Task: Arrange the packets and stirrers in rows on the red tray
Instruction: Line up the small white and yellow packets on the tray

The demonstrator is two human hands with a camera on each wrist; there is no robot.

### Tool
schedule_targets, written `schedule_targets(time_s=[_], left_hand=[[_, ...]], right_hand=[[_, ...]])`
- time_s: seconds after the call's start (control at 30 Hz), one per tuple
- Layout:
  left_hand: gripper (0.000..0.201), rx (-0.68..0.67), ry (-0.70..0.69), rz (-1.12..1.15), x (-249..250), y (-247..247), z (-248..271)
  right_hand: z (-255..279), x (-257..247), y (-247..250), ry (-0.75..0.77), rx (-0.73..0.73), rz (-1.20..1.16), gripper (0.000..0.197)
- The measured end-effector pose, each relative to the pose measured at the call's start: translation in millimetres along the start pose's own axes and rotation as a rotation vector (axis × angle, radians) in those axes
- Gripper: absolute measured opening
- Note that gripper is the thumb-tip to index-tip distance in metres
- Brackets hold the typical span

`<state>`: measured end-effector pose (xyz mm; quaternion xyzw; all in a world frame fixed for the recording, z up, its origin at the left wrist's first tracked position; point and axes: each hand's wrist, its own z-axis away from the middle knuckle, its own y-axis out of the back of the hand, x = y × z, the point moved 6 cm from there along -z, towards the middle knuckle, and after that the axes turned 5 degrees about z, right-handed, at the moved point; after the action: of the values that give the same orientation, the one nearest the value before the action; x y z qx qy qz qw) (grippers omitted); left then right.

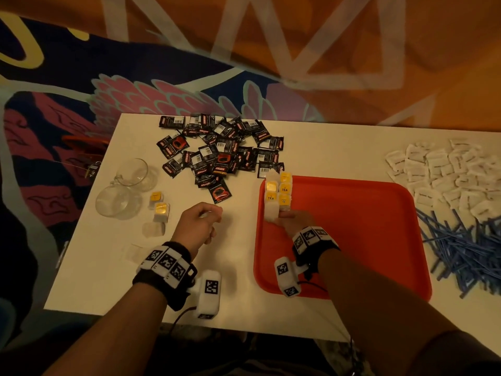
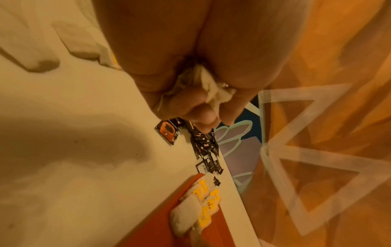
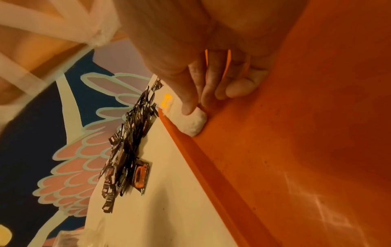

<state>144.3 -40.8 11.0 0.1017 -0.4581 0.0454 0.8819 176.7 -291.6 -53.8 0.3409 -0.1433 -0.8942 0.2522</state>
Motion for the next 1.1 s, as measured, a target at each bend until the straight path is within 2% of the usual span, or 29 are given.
schedule_targets(time_s=[0.13, 0.23, 0.33, 0.4, 0.47, 0.53, 0.67, 0.77, 0.93, 1.0, 1.1], left_hand=[[0.044, -0.073, 0.121, 0.212, 8.9, -24.1, 2.6], [0.058, -0.131, 0.16, 0.35, 23.2, -46.6, 6.1], [0.066, -0.193, 0.144, 0.373, 43.3, -73.0, 12.1], [0.067, -0.23, 0.126, 0.362, 58.4, -92.5, 18.3], [0.067, -0.253, 0.126, 0.345, 71.6, -110.1, 25.9], [0.07, -0.28, 0.128, 0.313, 82.3, -124.7, 33.6], [0.08, -0.417, 0.104, 0.281, 98.3, -148.2, 45.8], [0.089, -0.473, 0.1, 0.315, 102.4, -156.5, 49.7], [0.061, -0.342, 0.023, 0.404, 102.7, -147.9, 49.5], [0.058, -0.374, -0.026, 0.432, 105.8, -147.8, 54.0], [0.054, -0.495, -0.092, 0.39, 109.5, -153.3, 63.1]], right_hand=[[10.1, -9.8, 19.8, 0.057, 0.044, 0.003, 0.023], [29.5, -41.2, 38.8, 0.305, 0.073, 0.094, 0.015], [65.5, -78.1, 56.2, 0.554, 0.058, 0.007, 0.01], [87.6, -97.4, 65.8, 0.654, 0.011, -0.019, 0.017], [104.0, -108.8, 74.0, 0.734, -0.026, 0.049, 0.03], [116.3, -113.6, 84.8, 0.783, -0.018, 0.111, 0.034], [129.3, -113.9, 114.3, 0.79, 0.09, 0.131, 0.012], [129.1, -108.5, 126.9, 0.753, 0.083, -0.021, 0.015], [128.8, -103.0, 145.9, 0.632, 0.154, -0.282, 0.02], [129.7, -102.4, 148.6, 0.609, 0.173, -0.334, 0.019], [129.5, -101.6, 145.0, 0.588, 0.167, -0.361, 0.018]])
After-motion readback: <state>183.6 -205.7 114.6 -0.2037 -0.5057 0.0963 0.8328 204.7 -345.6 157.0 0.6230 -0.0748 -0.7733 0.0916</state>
